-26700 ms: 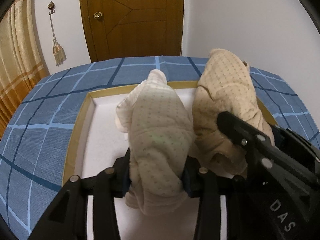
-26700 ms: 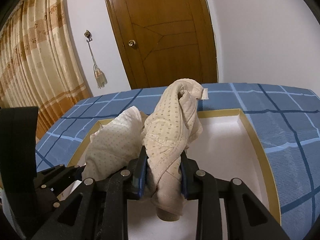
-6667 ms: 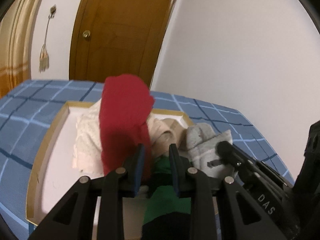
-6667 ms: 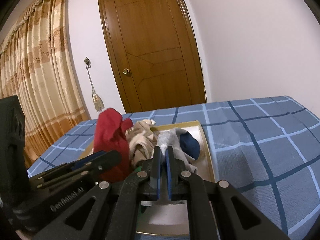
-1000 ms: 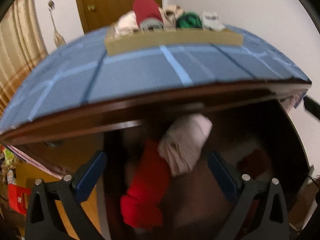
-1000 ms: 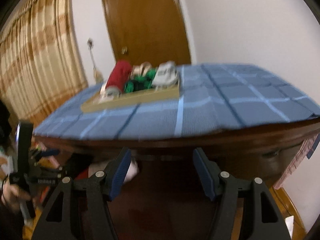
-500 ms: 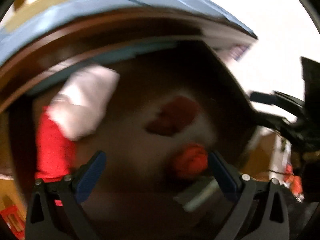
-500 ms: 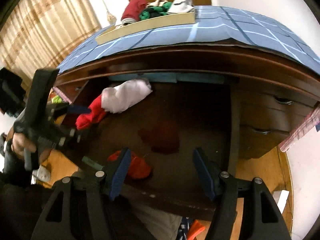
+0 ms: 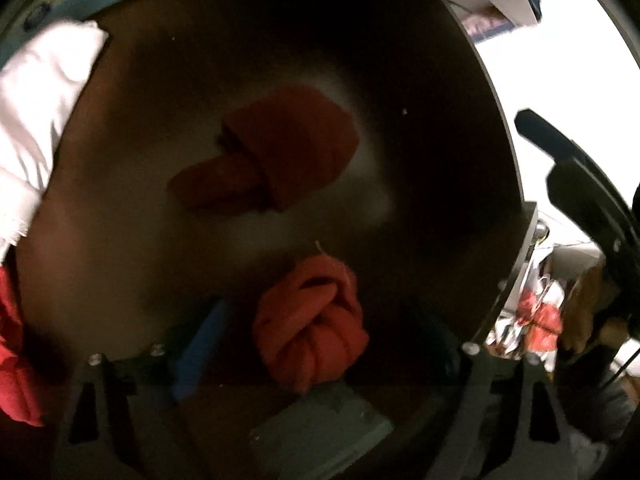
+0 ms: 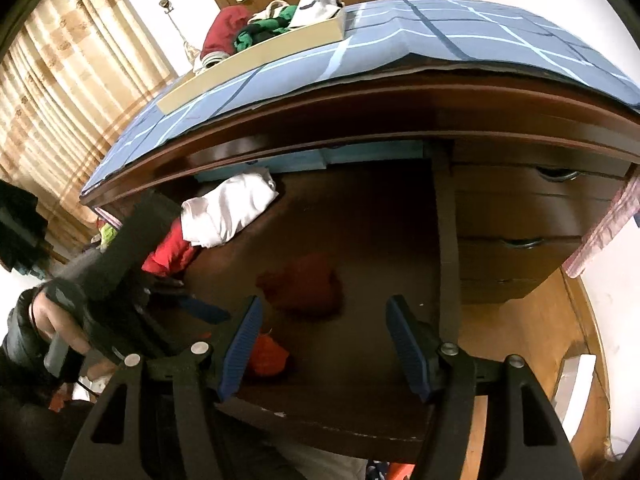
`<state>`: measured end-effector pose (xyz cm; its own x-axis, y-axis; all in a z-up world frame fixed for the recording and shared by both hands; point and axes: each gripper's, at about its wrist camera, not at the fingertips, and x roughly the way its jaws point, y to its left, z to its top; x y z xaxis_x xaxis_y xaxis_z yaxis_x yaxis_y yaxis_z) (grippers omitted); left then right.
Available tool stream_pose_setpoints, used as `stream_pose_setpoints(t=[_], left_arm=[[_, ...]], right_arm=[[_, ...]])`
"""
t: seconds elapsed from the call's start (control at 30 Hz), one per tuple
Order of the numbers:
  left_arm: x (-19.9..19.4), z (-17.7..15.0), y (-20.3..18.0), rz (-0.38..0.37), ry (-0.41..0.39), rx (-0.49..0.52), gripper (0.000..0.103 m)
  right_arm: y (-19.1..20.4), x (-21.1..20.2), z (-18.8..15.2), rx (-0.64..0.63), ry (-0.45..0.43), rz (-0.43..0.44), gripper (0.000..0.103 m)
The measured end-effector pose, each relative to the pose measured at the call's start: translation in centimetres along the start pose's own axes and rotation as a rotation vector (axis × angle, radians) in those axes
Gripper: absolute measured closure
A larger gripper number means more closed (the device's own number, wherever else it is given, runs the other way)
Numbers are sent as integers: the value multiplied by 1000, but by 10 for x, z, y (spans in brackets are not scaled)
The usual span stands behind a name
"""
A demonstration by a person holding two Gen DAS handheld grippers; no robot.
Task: Take underwear out of drawer
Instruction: 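Move both tools down into the open drawer below the bed, then grasp a red knotted garment with the left tool while the right tool grasps a dark red sock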
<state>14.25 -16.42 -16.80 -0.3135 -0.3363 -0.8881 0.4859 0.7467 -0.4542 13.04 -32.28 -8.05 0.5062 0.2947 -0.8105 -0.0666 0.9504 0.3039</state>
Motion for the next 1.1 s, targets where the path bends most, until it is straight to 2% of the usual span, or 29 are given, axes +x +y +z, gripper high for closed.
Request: stream_pose_setpoints(t=[0.03, 0.1, 0.17, 0.23, 0.3, 0.33, 0.4, 0.47, 0.57, 0.63, 0.73, 0.83, 0.9, 1.1], left_arm=[[3, 2, 1, -16, 21, -16, 24], [6, 1, 1, 8, 30, -7, 34], [5, -2, -2, 20, 12, 25, 43], [4, -4, 3, -20, 5, 10, 58], [3, -7, 11, -29, -16, -3, 63], [0, -10, 15, -38, -42, -12, 65], [-8, -17, 20, -11, -100, -19, 66], [-25, -27, 25, 19, -203, -30, 67], [-49, -39, 29, 24, -322, -52, 67], [-67, -47, 32, 32, -414, -63, 67], [-78, -63, 28, 56, -500, -63, 67], [-91, -67, 35, 62, -537, -70, 67], [-86, -66, 37, 75, -557, -64, 67], [-113, -82, 50, 125, -625, -60, 67]], right_arm=[[-2, 0, 1, 9, -3, 4, 37], [-3, 0, 2, 22, -7, 12, 37], [-2, 1, 4, 20, -6, 16, 37], [0, 2, 5, 8, -3, 17, 37], [2, 4, 7, 2, -3, 15, 37], [3, 5, 8, 2, -2, 13, 37], [3, 9, 10, 8, 3, 7, 37], [3, 14, 11, 15, 13, 8, 37], [6, 25, 14, 19, 45, 30, 37], [11, 34, 18, 7, 67, 46, 37], [23, 47, 27, -49, 104, 52, 37], [39, 62, 36, -130, 158, 65, 37], [51, 76, 39, -203, 199, 46, 37], [64, 114, 36, -323, 337, 9, 37]])
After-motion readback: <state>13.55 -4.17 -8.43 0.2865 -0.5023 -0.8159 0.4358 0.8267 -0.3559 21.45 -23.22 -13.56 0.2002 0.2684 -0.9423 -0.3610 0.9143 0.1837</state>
